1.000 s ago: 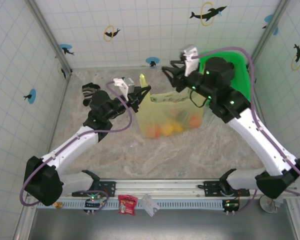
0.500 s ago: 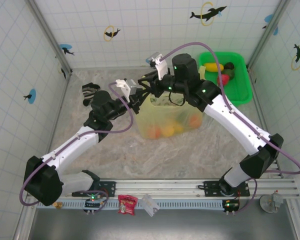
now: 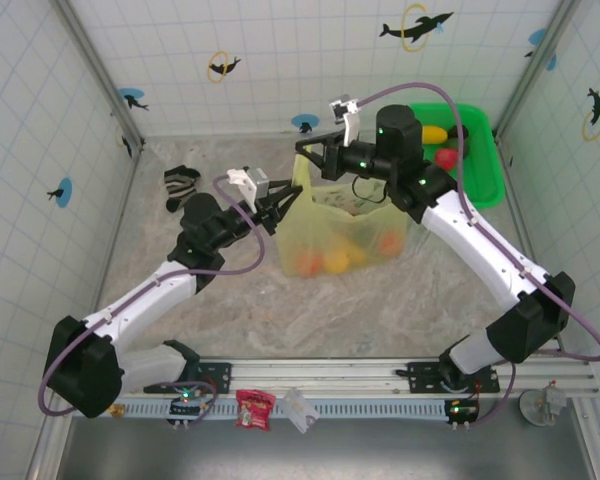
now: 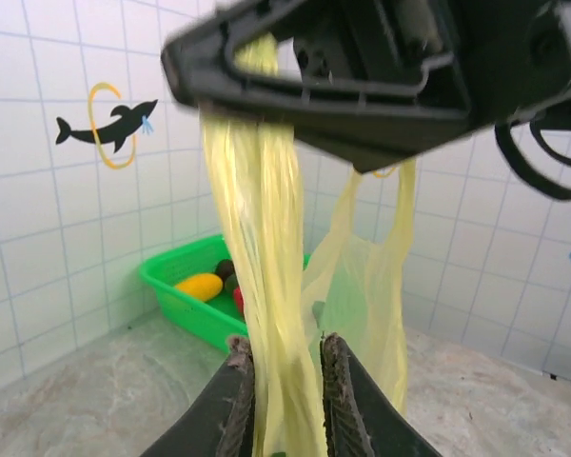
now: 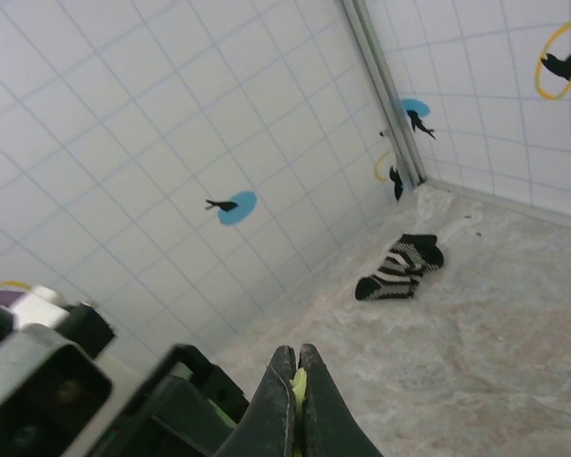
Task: Place the fake fruits into the plastic bag and tie a complex knot
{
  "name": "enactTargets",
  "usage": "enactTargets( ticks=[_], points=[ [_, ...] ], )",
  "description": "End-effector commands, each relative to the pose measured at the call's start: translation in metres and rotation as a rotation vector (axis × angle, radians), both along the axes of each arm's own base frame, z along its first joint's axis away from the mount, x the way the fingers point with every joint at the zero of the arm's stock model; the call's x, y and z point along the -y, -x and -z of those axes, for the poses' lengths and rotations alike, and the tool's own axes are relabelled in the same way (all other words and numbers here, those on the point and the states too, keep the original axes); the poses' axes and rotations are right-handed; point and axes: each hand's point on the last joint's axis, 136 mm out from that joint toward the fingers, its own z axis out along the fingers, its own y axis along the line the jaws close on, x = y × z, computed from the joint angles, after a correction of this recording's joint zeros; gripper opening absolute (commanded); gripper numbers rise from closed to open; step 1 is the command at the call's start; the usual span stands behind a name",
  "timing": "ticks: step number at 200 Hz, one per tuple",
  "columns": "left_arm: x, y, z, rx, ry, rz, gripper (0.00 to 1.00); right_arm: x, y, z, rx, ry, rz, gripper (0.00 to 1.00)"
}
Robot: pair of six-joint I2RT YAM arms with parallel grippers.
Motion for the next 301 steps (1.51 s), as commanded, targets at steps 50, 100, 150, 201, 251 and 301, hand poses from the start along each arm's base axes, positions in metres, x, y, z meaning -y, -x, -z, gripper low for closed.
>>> enactTargets(
  ticks=[50, 100, 150, 201, 251, 301],
  points=[
    [-0.006, 0.016, -0.016, 0.179, 0.143, 0.021, 0.49, 0.004, 0.033, -0.043, 0.026, -0.197, -0.137, 0.00],
    [-0.001, 0.015, -0.023, 0.168, 0.221, 0.068, 0.64, 0.006, 0.037, -0.041, 0.024, -0.204, -0.147, 0.00],
    [0.015, 0.012, -0.018, 0.132, 0.245, 0.105, 0.66, 0.006, 0.040, -0.041, 0.019, -0.230, -0.155, 0.00],
    [0.020, 0.002, -0.018, 0.123, 0.277, 0.100, 0.56, 0.008, 0.045, -0.045, 0.026, -0.245, -0.158, 0.00],
    [0.031, -0.002, -0.015, 0.108, 0.276, 0.131, 0.45, 0.009, 0.047, -0.043, 0.016, -0.265, -0.162, 0.00],
    [0.039, -0.001, -0.009, 0.099, 0.259, 0.161, 0.23, 0.012, 0.049, -0.045, 0.022, -0.278, -0.161, 0.00]
  ],
)
